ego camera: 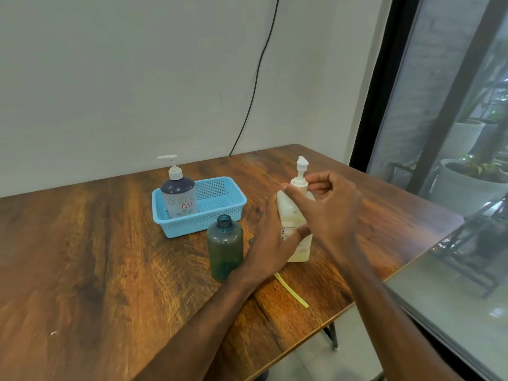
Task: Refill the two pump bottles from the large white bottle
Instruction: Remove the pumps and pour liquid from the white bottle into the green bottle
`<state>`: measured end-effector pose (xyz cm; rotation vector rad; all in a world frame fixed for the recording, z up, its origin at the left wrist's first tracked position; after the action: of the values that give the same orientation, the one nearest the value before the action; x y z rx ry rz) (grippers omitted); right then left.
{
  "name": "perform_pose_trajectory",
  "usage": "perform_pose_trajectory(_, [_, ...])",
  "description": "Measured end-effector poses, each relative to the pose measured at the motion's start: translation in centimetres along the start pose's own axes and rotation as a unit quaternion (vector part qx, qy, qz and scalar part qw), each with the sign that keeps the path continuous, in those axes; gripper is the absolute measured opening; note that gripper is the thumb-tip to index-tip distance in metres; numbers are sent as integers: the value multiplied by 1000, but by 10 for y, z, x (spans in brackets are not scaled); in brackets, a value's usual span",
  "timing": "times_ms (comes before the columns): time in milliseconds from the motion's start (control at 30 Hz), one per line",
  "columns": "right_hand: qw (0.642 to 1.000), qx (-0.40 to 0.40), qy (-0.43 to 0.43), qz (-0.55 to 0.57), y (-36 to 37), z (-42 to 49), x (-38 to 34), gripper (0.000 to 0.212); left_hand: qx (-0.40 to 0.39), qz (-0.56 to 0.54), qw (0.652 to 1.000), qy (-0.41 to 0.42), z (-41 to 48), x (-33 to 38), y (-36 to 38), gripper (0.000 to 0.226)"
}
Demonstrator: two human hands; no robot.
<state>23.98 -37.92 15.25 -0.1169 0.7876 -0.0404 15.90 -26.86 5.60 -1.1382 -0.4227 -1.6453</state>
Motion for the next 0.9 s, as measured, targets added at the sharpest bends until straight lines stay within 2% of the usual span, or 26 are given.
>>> perform_pose_trajectory(67, [999,-31,-10,-4,1,1,-2,43,-2,-9,1000,-2,-1,-1,0,86])
perform_pose_trajectory(167, [989,-151,-8,2,6,9,1,33,3,-22,1000,-12,-1,-1,-1,84])
perform_pose_trajectory(267, [951,-290,18,106,12,9,1,33,9,-30,999,-11,-2,-1,-1,84])
perform_pose_trajectory(333, [935,-321,51,143,13,7,5,35,8,-31,999,-11,-2,0,-1,85])
perform_pose_trajectory(400, [950,-277,60,128,11,7,8,35,5,-22,1000,-16,-1,0,-1,86])
perform_pose_trajectory(500, [986,-161,24,36,3,10,7,62,2,-12,1000,-20,-1,1,-1,84])
perform_pose_trajectory(633, [995,-96,22,28,2,9,-2,55,-3,-16,1000,-19,-1,2,0,84])
perform_pose_trajectory(800, [995,-86,32,28,1,8,0,49,1,-14,1000,-19,0,-4,0,87])
perform_pose_trajectory(900, [988,-130,58,64,5,7,10,47,3,-15,1000,-16,0,-3,0,86])
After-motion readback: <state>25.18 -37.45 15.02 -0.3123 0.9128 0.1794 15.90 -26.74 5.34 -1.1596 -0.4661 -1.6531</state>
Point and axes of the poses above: each hand's wrist, its own z-axis towards the middle knuckle, its own y-axis out of the palm, x = y × z, the point moved 7 cm from there along z, towards the middle knuckle, and after that the axes turned 15 degrees about x, right-handed, at the moved point
